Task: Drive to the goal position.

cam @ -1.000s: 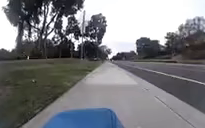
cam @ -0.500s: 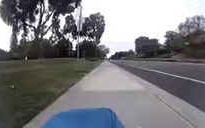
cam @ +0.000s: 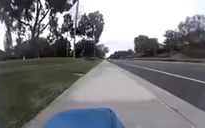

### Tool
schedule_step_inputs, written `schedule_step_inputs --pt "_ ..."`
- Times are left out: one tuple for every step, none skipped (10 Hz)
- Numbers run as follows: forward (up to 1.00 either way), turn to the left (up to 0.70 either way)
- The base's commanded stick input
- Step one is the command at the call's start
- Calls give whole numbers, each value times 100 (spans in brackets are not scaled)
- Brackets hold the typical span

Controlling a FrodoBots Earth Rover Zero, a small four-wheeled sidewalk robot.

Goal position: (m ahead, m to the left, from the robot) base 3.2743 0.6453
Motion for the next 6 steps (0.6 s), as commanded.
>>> schedule_step_inputs --pt "100 27" --pt "100 27" --pt "100 27" --pt "100 0" --pt "100 0" --pt "100 0"
